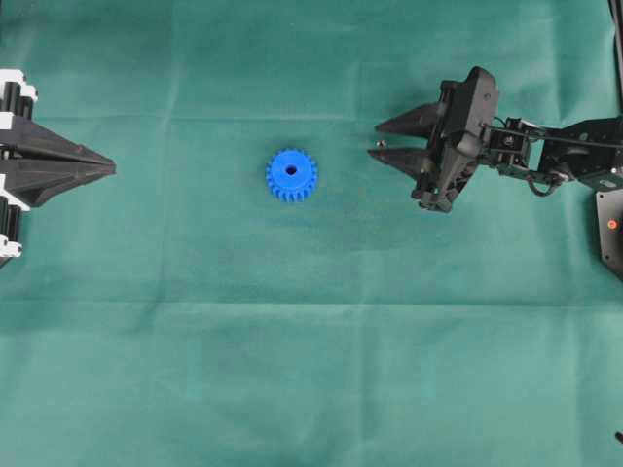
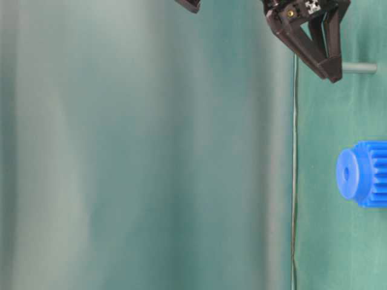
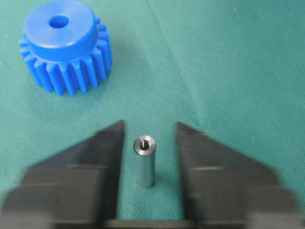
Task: Insert the shaft placed at a random location into the center hole of the small gear at another random location.
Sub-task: 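Lower the open right gripper around the shaft and close on it, then lift the shaft with the right gripper and carry it left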
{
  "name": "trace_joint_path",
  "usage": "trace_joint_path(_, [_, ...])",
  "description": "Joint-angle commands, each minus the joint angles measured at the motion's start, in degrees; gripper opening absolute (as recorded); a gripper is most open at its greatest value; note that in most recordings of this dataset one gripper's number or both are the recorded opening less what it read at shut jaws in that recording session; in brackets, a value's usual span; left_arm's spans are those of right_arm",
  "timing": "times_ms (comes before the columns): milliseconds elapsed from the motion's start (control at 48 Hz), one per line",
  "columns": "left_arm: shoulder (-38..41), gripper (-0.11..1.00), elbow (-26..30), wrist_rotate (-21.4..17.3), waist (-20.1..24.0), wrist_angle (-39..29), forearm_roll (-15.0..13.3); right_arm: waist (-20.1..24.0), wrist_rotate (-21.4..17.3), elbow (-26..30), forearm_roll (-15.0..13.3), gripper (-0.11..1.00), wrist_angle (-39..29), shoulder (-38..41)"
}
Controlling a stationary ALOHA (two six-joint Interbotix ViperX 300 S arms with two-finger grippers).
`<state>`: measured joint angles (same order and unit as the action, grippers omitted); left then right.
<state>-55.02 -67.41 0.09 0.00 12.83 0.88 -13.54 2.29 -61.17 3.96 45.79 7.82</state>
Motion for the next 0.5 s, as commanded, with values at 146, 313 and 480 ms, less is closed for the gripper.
trace_joint_path(146, [0.44, 0.00, 1.23, 0.09, 0.18, -0.09, 0.18, -0.18, 0.62, 0.62, 0.26, 0.13, -0.26, -0.35])
trace_joint_path(313, [0.44, 0.00, 1.23, 0.09, 0.09, -0.09, 0.18, -0.18, 0.62, 0.88, 0.00, 0.13, -0.44, -0.53])
trace_joint_path(480, [0.44, 0.00, 1.32, 0.18, 0.18, -0.09, 0.18, -0.18, 0.79, 0.97, -0.09, 0.13, -2.20, -3.25])
